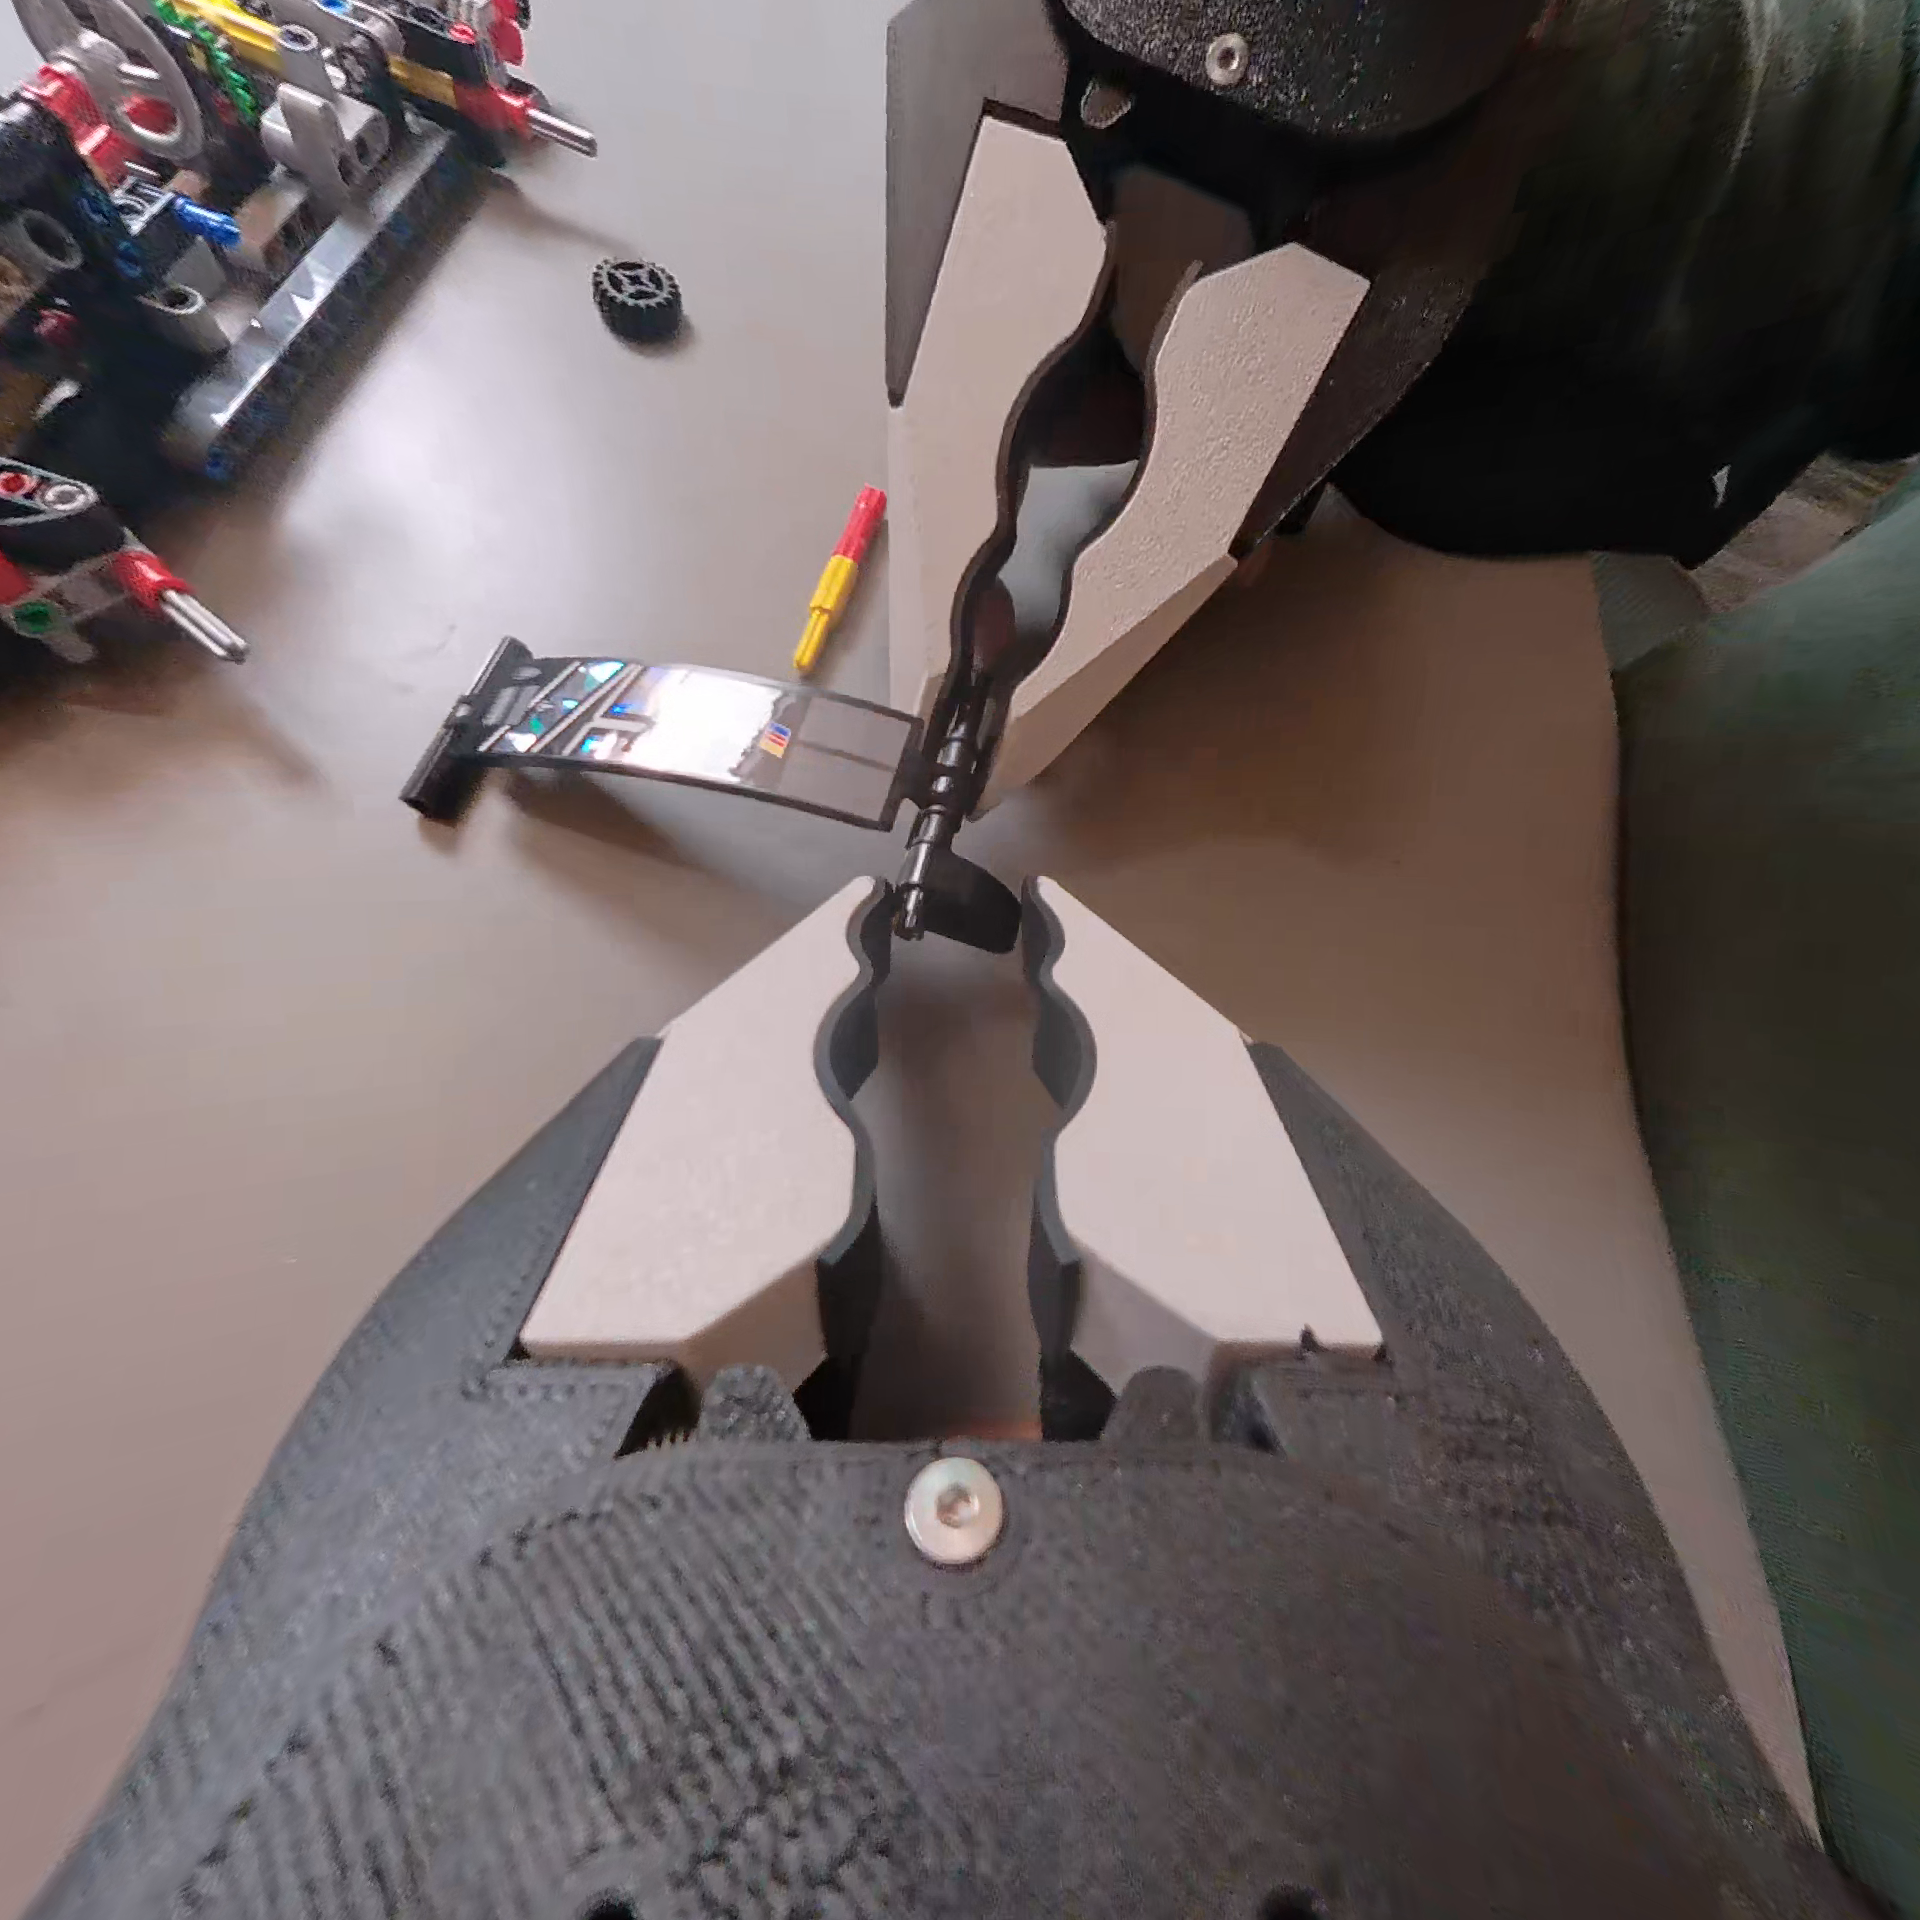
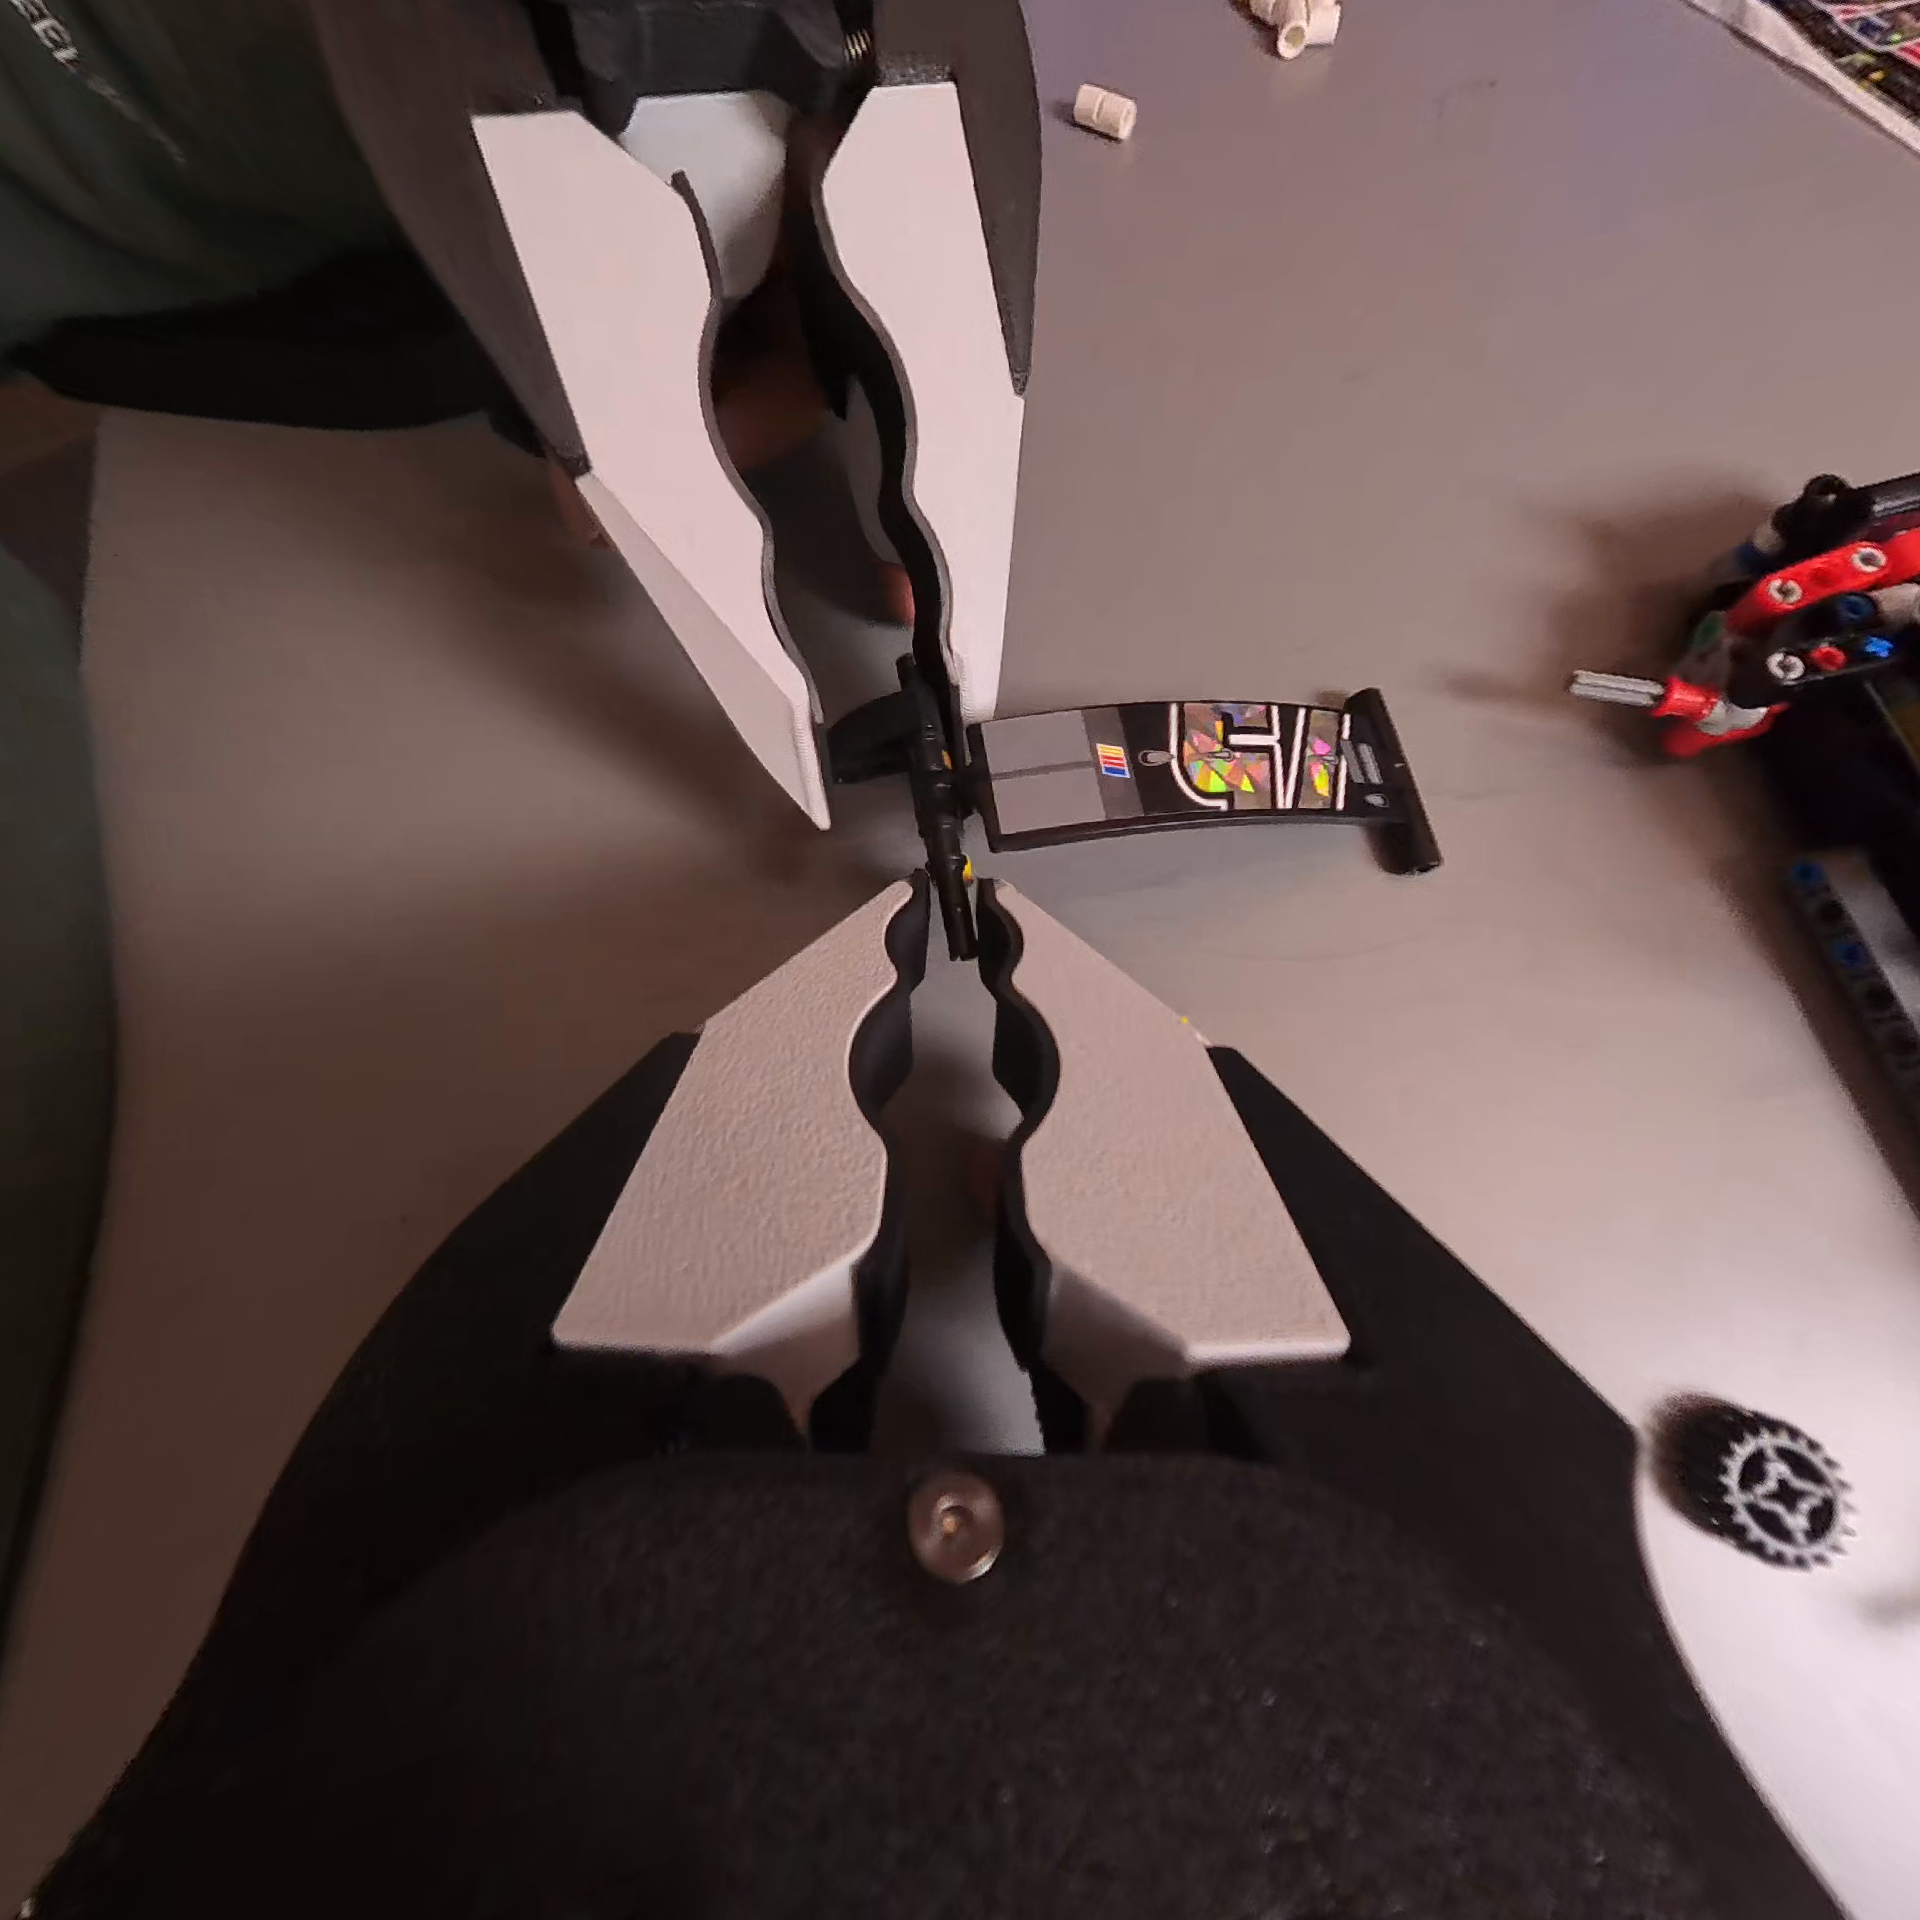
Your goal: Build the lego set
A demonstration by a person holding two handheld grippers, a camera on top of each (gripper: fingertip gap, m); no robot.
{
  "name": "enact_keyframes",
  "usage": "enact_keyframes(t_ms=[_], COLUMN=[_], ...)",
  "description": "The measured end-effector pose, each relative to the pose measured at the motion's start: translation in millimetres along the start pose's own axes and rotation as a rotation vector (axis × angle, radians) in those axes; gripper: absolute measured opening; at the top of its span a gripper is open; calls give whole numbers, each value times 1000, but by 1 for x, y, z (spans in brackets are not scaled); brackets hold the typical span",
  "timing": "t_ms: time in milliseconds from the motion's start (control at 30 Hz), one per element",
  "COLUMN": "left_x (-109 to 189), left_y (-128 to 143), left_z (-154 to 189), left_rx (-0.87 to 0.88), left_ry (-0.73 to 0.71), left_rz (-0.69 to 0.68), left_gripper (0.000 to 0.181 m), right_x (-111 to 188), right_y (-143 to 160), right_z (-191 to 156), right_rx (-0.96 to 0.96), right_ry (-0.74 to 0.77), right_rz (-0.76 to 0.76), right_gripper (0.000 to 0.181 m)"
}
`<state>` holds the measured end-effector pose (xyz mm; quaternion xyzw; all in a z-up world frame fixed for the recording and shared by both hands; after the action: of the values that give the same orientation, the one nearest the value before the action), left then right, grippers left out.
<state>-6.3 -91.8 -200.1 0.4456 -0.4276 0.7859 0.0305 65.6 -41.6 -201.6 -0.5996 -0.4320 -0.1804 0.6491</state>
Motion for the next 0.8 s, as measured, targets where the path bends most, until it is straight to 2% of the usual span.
enact_keyframes(t_ms=[167,233,367,533,700,800], left_x=[-2,-1,1,0,-5,-5], left_y=[4,6,10,6,7,8], left_z=[-5,-5,-7,-5,-7,-4], left_rx=[-13,-19,-36,-32,-114,-248], left_ry=[-53,-58,-73,-67,-114,-60], left_rz=[-28,-39,-73,-60,-104,-128], left_gripper=[22,23,31,37,21,18], right_x=[13,28,50,40,33,30], right_y=[9,11,26,47,46,43], right_z=[0,4,28,39,42,41], right_rx=[44,78,83,109,123,157], right_ry=[-19,-15,84,142,159,170], right_rz=[-51,-28,-40,-176,-195,-204], right_gripper=[25,25,24,24,17,10])
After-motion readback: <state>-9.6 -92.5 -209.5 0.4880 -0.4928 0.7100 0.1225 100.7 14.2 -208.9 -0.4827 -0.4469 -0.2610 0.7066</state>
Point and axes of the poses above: each gripper's, where its closed fingertips meet, x back along the fingers, y out of its underside, z = x × y across the jaws, the point moved 5 cm from there along x, back along the fingers, and after that the axes turned 11 degrees about -z, right-handed, at the moved point
